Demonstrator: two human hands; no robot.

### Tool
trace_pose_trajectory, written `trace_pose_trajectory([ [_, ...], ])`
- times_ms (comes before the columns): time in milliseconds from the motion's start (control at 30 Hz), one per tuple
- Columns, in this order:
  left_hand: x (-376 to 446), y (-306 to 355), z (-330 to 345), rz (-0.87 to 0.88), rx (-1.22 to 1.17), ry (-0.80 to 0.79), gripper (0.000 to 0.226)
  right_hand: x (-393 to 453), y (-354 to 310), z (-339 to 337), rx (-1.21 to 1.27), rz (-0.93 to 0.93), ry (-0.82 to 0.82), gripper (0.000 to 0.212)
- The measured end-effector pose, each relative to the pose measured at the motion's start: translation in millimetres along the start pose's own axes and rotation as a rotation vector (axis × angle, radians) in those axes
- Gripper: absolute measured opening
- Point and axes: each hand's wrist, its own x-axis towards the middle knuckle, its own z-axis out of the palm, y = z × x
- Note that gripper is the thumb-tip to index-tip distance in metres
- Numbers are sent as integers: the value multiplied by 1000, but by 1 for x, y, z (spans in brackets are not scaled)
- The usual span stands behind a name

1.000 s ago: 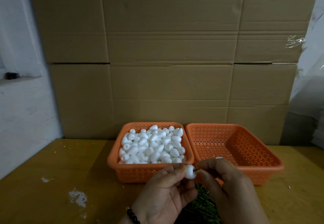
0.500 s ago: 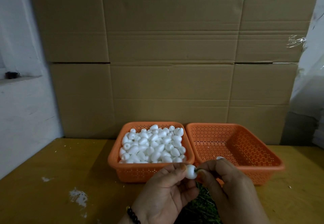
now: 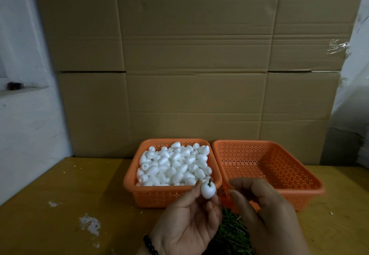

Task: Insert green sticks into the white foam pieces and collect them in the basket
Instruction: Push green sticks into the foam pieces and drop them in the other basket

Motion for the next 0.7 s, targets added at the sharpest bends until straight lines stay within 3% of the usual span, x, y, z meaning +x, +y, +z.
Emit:
trace_pose_trajectory([
  [167, 0, 2, 2, 30, -162, -140, 83, 1, 1, 0, -30, -3, 10, 36],
  [333, 3, 2, -3, 134, -194, -84, 79, 0, 2, 3, -18, 15, -35, 38],
  [467, 3, 3, -6, 200, -122, -37, 89, -2, 2, 4, -15, 24, -41, 37],
  [700, 6, 6, -12, 279, -35, 79, 82, -2, 3, 3, -25, 53, -92, 35],
])
